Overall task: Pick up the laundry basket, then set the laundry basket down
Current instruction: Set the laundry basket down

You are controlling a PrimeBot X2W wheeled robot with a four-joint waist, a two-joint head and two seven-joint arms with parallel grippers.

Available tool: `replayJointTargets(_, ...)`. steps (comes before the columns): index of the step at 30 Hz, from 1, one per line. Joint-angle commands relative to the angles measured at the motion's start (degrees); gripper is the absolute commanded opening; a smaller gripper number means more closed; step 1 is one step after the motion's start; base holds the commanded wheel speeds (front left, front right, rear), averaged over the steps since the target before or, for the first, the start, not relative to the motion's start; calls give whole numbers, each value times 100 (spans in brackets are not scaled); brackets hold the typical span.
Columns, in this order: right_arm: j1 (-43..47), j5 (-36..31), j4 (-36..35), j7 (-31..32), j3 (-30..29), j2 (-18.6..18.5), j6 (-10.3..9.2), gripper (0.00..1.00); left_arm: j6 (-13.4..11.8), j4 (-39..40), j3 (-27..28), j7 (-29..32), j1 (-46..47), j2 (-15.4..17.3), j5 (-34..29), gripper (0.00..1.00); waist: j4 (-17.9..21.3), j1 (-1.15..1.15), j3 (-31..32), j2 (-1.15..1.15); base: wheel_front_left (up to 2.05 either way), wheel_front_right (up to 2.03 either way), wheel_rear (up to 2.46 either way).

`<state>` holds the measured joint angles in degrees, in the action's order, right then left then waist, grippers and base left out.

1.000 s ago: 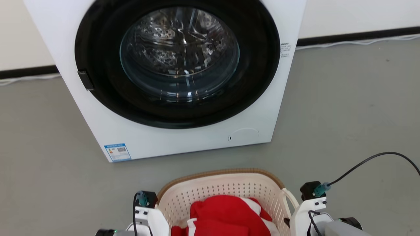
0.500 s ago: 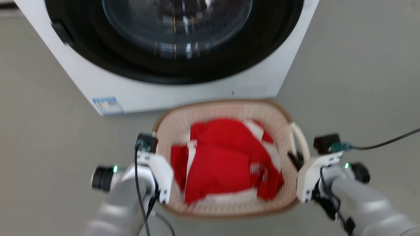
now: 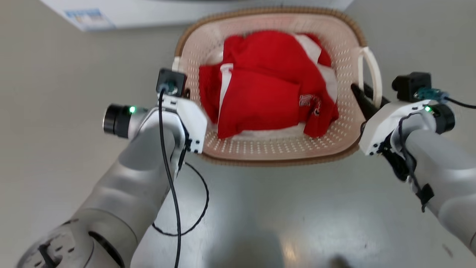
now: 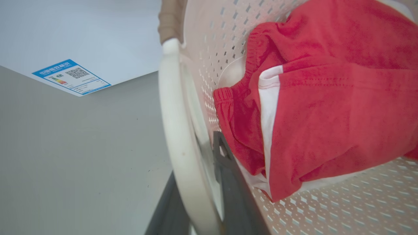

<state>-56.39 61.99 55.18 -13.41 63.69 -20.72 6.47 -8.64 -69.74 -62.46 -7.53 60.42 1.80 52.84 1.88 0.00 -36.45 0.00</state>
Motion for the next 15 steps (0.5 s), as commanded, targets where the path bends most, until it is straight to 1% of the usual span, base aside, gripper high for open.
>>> replayJointTargets(1, 101, -177, -171, -157, 33, -49, 102, 0, -35, 36, -54, 72, 96, 108, -152, 0, -134, 0, -668, 0, 0, 0, 0)
replayJointTargets(6, 55, -297, -267, -158, -49, -93, 102, 0, -101, 152, -158, 194, 346, 108, -124, 0, -232, 0, -1053, 0, 0, 0, 0)
replayJointTargets(15, -114, -538, -404, -158, -273, -110, 102, 0, -181, 114, -253, 7, 677, 108, -78, 0, -273, 0, -1433, 0, 0, 0, 0)
